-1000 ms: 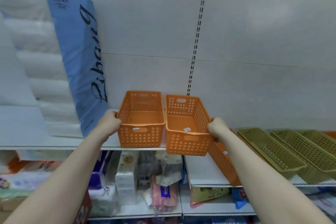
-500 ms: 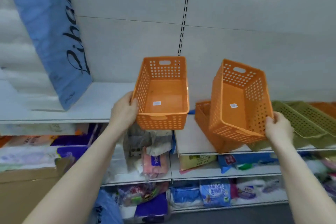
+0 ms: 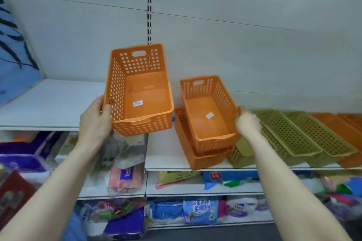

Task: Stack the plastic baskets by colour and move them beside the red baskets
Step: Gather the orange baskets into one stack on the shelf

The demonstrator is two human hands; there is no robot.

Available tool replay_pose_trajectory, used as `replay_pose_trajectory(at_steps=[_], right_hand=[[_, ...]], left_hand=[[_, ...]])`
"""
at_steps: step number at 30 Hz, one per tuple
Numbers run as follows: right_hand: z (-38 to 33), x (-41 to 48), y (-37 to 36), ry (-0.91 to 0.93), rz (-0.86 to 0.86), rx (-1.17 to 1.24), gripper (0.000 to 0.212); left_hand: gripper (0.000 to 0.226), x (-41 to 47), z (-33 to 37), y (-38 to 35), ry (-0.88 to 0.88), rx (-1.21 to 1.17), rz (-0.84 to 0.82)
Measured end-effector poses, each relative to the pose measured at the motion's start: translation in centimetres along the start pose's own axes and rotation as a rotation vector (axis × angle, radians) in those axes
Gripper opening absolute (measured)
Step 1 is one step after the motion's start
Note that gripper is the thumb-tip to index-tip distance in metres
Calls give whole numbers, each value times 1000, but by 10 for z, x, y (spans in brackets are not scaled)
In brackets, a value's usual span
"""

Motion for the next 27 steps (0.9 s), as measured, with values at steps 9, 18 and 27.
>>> replay_pose_trajectory(at_steps=[9,18,27], right_hand=[[26,44,-56,-74,-212,-7,36],[34,13,-107,51,-294,33,27],[-42,13,-3,175,-60,1072,44]], left_hand=[[33,-28,7,-24,33,-52,100],[34,-34,20,-37,10,-50,93],[38,-51,82,-84,-246,-100,46]])
Point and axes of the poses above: each hand's wrist, its own x-axis towards the middle knuckle, its own y-axis out of the back of the hand, z = x × y, the point moved 8 cm from there along x, towards the middle knuckle, and after that the axes turned 15 degrees about y, right-handed, at the moved point
